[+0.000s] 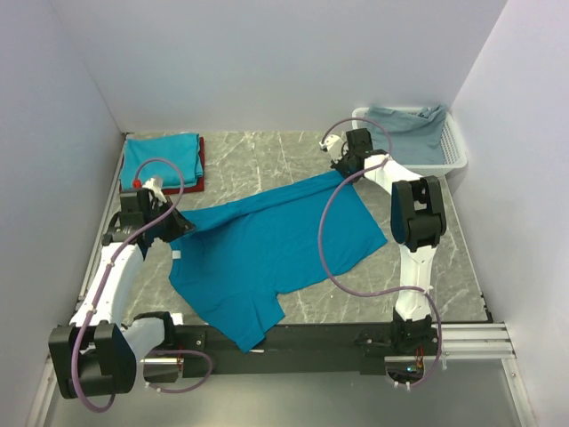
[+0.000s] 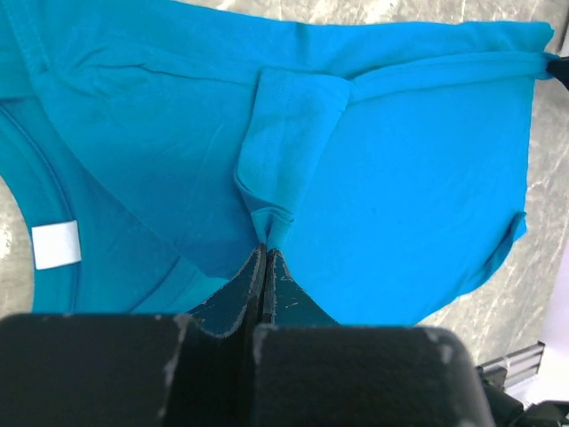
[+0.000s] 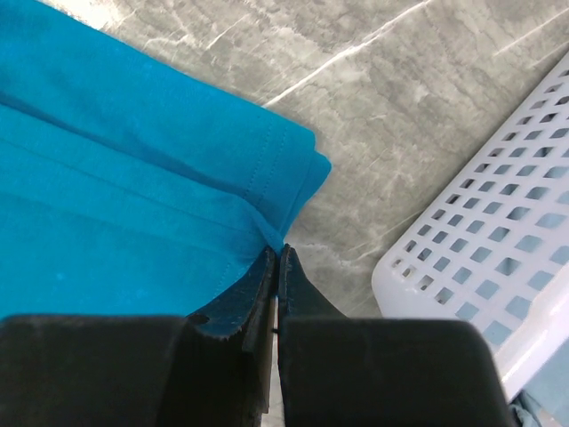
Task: Fold and stack the t-shirts
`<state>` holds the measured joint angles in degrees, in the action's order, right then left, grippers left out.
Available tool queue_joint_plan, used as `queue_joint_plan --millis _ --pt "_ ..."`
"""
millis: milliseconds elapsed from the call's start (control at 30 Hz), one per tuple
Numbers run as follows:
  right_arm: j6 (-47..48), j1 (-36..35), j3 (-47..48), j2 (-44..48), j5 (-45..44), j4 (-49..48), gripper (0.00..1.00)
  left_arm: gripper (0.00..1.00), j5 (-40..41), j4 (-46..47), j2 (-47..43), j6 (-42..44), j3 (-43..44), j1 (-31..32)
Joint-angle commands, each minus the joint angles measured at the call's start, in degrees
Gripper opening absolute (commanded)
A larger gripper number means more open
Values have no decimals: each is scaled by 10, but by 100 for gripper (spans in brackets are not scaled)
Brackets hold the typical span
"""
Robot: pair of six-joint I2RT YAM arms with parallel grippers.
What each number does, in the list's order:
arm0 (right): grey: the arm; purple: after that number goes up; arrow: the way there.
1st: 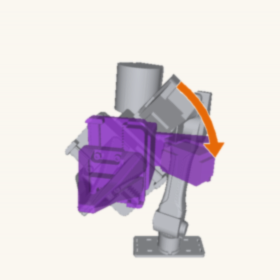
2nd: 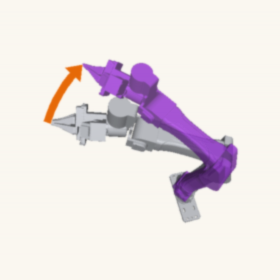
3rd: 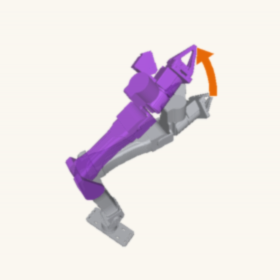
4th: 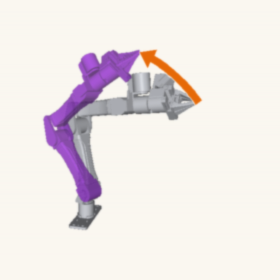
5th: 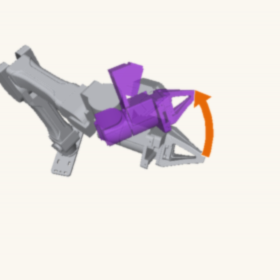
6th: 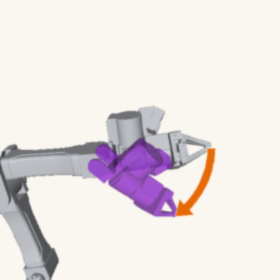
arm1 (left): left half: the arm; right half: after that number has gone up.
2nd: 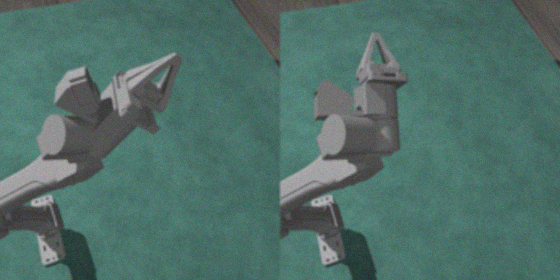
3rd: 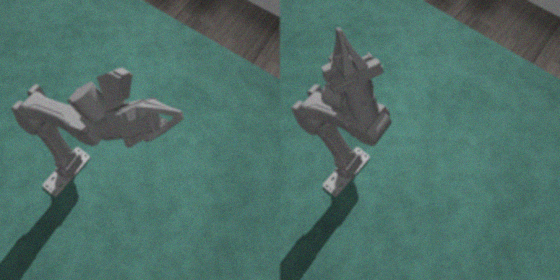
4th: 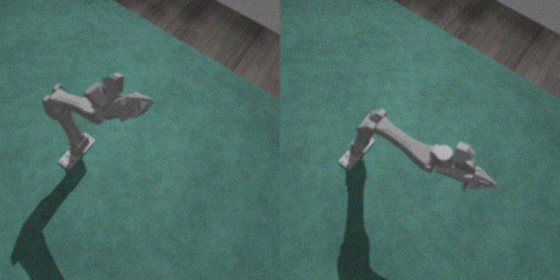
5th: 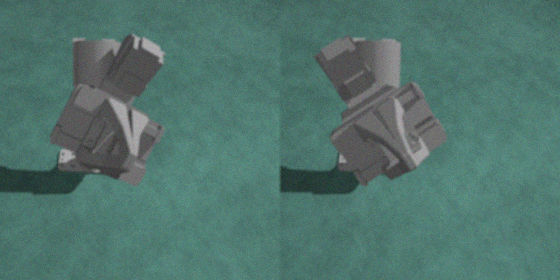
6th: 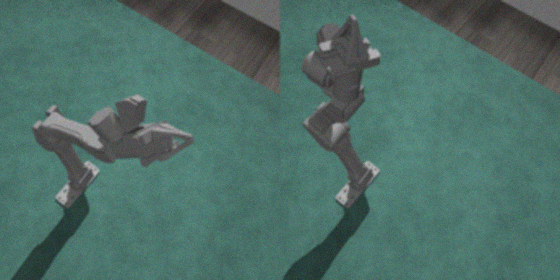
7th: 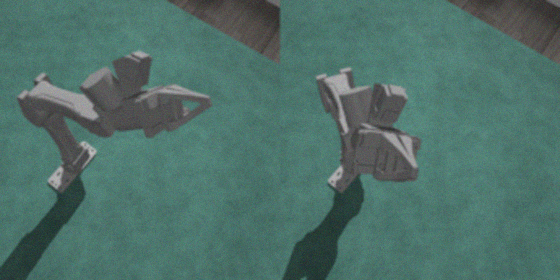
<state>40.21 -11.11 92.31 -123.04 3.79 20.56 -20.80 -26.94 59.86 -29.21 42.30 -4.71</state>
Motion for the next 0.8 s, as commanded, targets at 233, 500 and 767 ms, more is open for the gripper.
queue_joint_plan --millis 233,500,767 --pt "26 -4 -28 27 5 -16 1 0 -33 -14 -14 -15 -16 -1" --pt "30 -3 -58 49 15 -32 0 1 -35 -17 -19 -15 -20 -2" --pt "24 -2 -87 72 10 -64 0 0 -27 -27 -30 -20 -19 -2"
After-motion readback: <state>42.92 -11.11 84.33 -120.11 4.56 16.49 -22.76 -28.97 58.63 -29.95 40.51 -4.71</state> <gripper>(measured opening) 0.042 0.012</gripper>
